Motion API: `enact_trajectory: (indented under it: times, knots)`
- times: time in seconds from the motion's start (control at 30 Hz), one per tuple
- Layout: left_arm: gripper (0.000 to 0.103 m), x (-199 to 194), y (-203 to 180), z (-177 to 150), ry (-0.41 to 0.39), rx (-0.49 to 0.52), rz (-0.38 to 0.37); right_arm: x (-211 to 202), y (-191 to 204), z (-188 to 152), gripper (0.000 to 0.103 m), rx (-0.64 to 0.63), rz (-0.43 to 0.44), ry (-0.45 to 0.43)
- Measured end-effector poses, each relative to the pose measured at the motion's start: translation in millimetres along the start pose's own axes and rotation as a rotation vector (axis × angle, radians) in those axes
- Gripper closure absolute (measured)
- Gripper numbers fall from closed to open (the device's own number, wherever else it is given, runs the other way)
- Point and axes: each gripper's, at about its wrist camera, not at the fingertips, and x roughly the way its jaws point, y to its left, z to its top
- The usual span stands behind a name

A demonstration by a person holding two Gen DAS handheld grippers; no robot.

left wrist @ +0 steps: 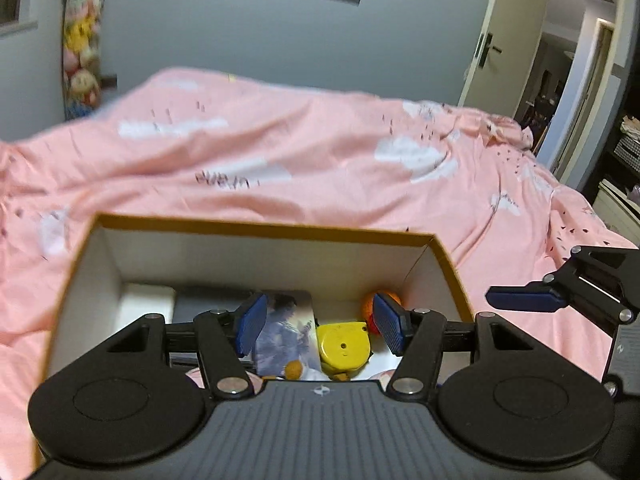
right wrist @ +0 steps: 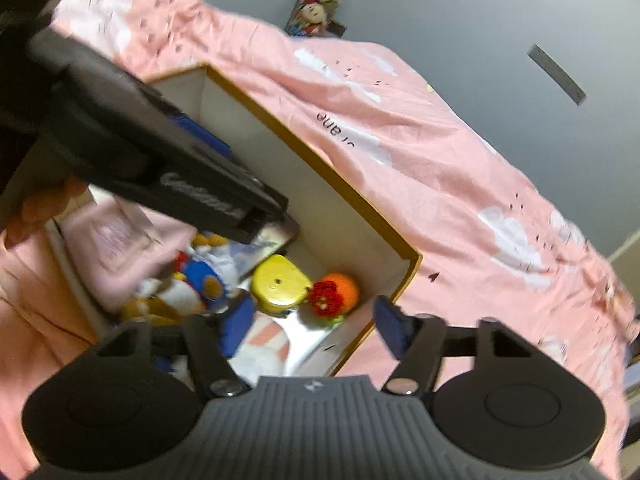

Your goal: Organize objects

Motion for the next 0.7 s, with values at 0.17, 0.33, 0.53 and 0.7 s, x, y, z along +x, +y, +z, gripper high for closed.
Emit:
enact_trajectory:
  times: [0.17, 0.33, 0.53, 0.7]
  knots:
    - [0.033, -43.9, -5.2, -2.3, -0.081, 0.066, 0.040, -37.8, 1.7, -10.1, 0.026, 0.189, 0.051, -0.034]
    - [0.030, -84.2, -6.3, -5.0, -0.147, 0.095, 0.094, -52.3, 6.1, -1.9, 0.022, 0.371, 0.061, -0.116]
    - [0.016, -113.7, -3.8, -12.4, -0.184, 0.113, 0.142, -94.3, 17.0, -7.3, 0.016, 0.534, 0.021, -0.219]
    - [0.015, -126.7, -1.5, -22.9, -0.202, 0.096, 0.173, -119.0, 38.3, -16.1, 0.009, 0.581, -0.004, -0.319]
